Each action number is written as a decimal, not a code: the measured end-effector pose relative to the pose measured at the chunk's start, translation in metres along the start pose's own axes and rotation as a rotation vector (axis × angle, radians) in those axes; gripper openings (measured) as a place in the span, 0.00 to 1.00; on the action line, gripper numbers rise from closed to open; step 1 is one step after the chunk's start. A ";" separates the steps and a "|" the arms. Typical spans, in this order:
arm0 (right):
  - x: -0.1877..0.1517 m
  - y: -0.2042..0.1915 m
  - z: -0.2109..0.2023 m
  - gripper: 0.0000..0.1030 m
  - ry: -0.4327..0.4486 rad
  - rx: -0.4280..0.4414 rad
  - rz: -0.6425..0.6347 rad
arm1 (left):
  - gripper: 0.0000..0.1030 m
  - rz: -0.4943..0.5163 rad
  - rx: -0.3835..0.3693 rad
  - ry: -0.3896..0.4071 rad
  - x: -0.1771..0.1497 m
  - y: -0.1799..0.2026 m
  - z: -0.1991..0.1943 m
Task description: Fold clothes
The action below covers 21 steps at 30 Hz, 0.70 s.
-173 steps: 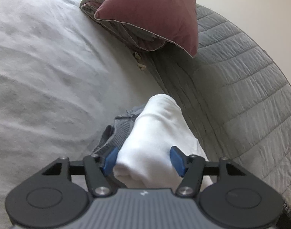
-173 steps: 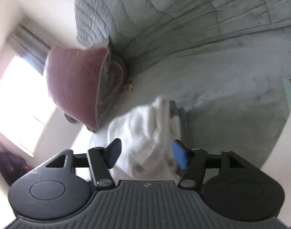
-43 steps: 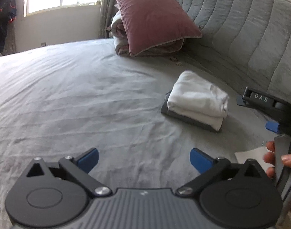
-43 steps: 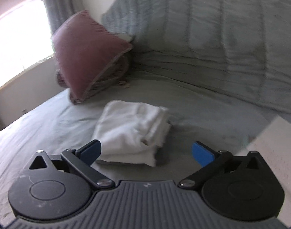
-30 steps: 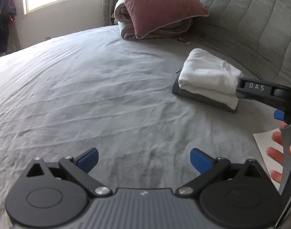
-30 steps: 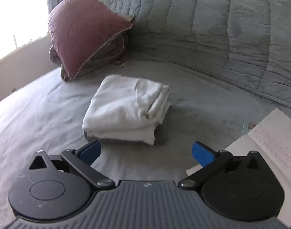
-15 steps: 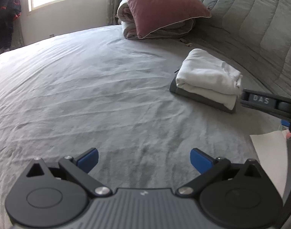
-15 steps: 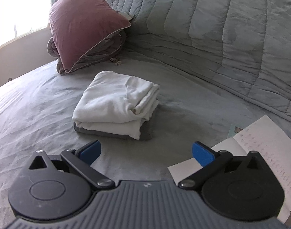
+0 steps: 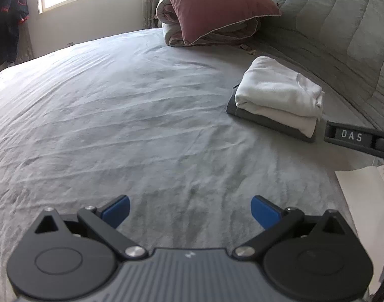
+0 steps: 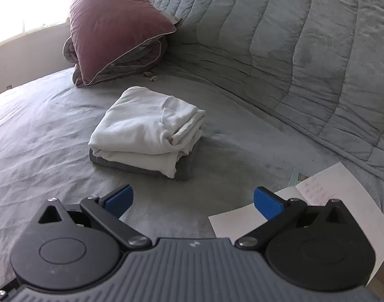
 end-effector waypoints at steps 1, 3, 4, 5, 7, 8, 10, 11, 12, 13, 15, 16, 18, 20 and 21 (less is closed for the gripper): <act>0.000 -0.001 -0.001 1.00 0.000 0.003 -0.006 | 1.00 0.001 0.002 -0.004 -0.001 0.000 0.001; -0.001 -0.002 -0.003 1.00 -0.004 0.013 -0.012 | 1.00 0.001 0.004 -0.012 -0.003 0.000 0.002; -0.001 -0.003 -0.004 1.00 -0.009 0.019 -0.014 | 1.00 0.002 0.006 -0.015 -0.004 0.000 0.003; -0.002 -0.003 -0.005 1.00 -0.016 0.024 -0.015 | 1.00 0.003 0.007 -0.018 -0.005 0.000 0.003; -0.004 -0.004 -0.006 1.00 -0.024 0.030 -0.017 | 1.00 0.004 0.010 -0.020 -0.007 -0.001 0.003; -0.004 -0.004 -0.006 1.00 -0.026 0.030 -0.019 | 1.00 0.005 0.011 -0.020 -0.007 -0.001 0.003; -0.005 -0.003 -0.007 1.00 -0.028 0.029 -0.022 | 1.00 -0.002 0.010 -0.021 -0.007 -0.001 0.003; -0.004 -0.002 -0.007 1.00 -0.028 0.028 -0.022 | 1.00 -0.006 0.009 -0.022 -0.007 0.000 0.003; -0.004 -0.001 -0.007 1.00 -0.028 0.028 -0.022 | 1.00 -0.009 0.008 -0.022 -0.007 0.000 0.003; -0.004 -0.001 -0.007 1.00 -0.029 0.027 -0.022 | 1.00 -0.009 0.006 -0.023 -0.007 0.000 0.003; -0.005 0.001 -0.007 1.00 -0.033 0.023 -0.023 | 1.00 -0.005 0.005 -0.025 -0.008 0.001 0.003; -0.006 0.002 -0.006 1.00 -0.036 0.022 -0.022 | 1.00 -0.001 0.005 -0.027 -0.009 0.002 0.003; -0.006 0.004 -0.006 1.00 -0.040 0.020 -0.020 | 1.00 0.005 0.005 -0.031 -0.011 0.003 0.003; -0.006 0.006 -0.006 1.00 -0.040 0.019 -0.020 | 1.00 0.005 0.010 -0.035 -0.014 0.004 0.003; -0.006 0.006 -0.006 1.00 -0.038 0.017 -0.023 | 1.00 0.006 0.011 -0.035 -0.014 0.004 0.004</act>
Point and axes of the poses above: each gripper's, at about its wrist camera, not at the fingertips, and z roughly the way its jaws point, y to its right, x to its top, the point moved 10 cm from there along z, roughly the way its jaws point, and after that the axes turned 15 degrees about y, right-handed, at the moved point
